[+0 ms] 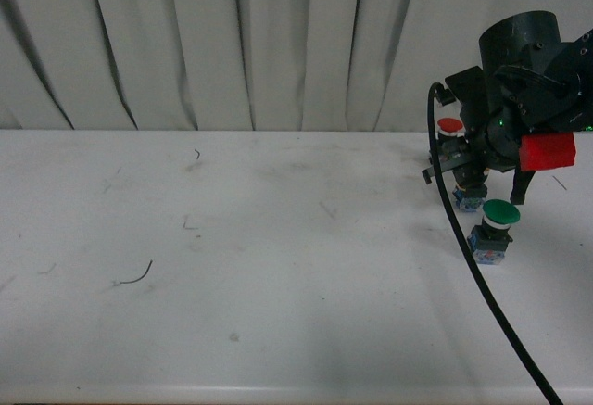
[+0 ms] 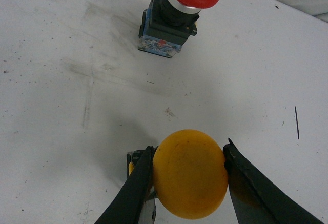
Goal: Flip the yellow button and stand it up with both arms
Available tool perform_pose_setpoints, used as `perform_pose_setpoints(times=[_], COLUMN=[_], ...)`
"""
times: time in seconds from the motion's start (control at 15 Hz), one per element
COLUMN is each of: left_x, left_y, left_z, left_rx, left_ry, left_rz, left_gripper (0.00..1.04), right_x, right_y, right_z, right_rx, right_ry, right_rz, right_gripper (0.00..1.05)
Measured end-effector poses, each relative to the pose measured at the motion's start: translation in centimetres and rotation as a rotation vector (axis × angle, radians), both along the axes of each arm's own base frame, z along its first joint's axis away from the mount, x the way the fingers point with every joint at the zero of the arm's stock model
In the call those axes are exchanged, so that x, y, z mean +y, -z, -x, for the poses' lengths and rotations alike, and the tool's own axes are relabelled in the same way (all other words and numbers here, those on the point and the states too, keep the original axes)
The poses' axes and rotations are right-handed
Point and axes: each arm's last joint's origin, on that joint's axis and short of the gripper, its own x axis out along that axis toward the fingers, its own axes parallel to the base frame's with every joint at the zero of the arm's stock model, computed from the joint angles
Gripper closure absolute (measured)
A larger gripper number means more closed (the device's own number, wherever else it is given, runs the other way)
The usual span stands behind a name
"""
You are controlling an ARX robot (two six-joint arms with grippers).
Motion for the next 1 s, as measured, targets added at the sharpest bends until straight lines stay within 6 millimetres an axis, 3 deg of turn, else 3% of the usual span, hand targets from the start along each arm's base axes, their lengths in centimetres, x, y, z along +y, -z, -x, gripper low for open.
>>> perform_pose_setpoints(times=[0.13, 0.47, 0.8, 0.93, 1.0], left_x=[0.0, 0.0, 0.0, 0.0, 0.0], left_y=[0.0, 0.0, 0.0, 0.0, 0.0], left_z=[0.0, 0.0, 0.0, 0.0, 0.0], left_rx=[0.000, 0.000, 0.000, 0.000, 0.000], left_ry=[0.000, 0.000, 0.000, 0.000, 0.000], left_rz=[0.000, 0.000, 0.000, 0.000, 0.000], left_gripper=[0.07, 0.07, 0.07, 0.07, 0.07], right_x=[0.0, -0.2, -0.1, -0.2, -0.4], right_y=[0.0, 0.3, 0.0, -1.9, -4.2], right_z=[0.0, 0.0, -0.1, 0.1, 0.5], right_rx=[0.003, 0.009, 0.003, -0.051, -0.116], right_ry=[-0.003, 0.001, -0.010, -0.029, -0.046], right_rz=[0.003, 0.003, -0.044, -0.111, -0.152], right_gripper=[0.68, 0.08, 0.06, 0.06, 0.06])
